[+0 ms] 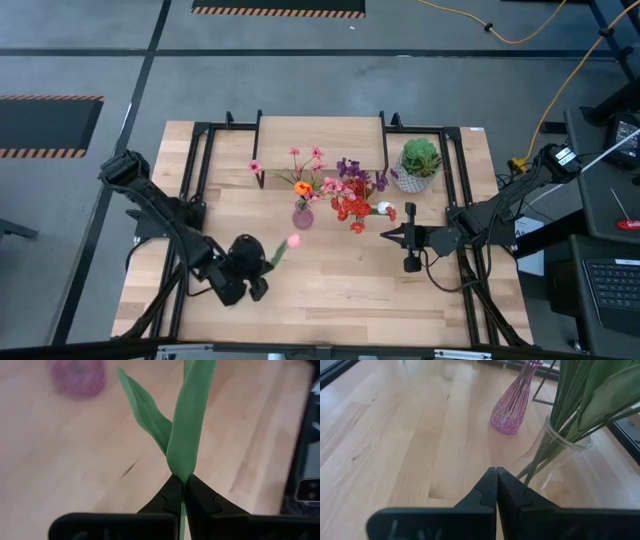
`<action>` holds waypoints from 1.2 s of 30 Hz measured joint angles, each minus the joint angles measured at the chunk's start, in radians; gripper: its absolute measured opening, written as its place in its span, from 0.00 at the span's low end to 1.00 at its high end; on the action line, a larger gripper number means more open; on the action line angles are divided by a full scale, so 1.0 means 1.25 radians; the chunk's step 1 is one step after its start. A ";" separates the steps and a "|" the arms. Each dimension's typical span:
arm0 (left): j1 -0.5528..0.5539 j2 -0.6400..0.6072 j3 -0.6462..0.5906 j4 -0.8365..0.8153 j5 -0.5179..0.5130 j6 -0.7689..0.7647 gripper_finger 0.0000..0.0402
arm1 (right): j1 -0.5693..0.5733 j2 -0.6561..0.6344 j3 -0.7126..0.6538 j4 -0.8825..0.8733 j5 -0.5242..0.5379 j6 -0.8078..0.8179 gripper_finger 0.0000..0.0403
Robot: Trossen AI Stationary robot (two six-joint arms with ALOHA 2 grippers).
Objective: Pick and place flowers into a vace then onto a shelf
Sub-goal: Put the pink flower into the purple vase
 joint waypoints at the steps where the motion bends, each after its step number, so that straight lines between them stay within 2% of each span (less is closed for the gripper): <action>1: 0.008 0.000 0.000 0.026 -0.002 0.042 0.01 | 0.000 0.000 0.000 0.002 0.000 0.000 0.01; 12: 0.076 0.000 0.000 0.298 -0.009 0.483 0.01 | 0.000 0.000 0.000 0.019 0.000 0.000 0.01; 18: 0.078 -0.019 0.000 0.377 -0.009 0.604 0.01 | 0.000 0.000 0.000 0.021 0.000 -0.012 0.01; 24: 0.078 -0.098 0.000 0.395 -0.112 0.722 0.01 | 0.000 0.000 0.000 0.049 0.000 -0.012 0.01; 28: 0.078 -0.163 0.000 0.388 -0.147 0.824 0.01 | 0.000 0.000 0.000 0.049 0.000 -0.005 0.01; 33: 0.079 -0.236 0.000 0.378 -0.290 0.957 0.01 | 0.000 0.000 0.000 0.049 0.000 0.009 0.01; 36: 0.085 -0.266 0.000 0.372 -0.283 0.996 0.01 | 0.000 0.000 0.000 0.049 0.000 0.009 0.01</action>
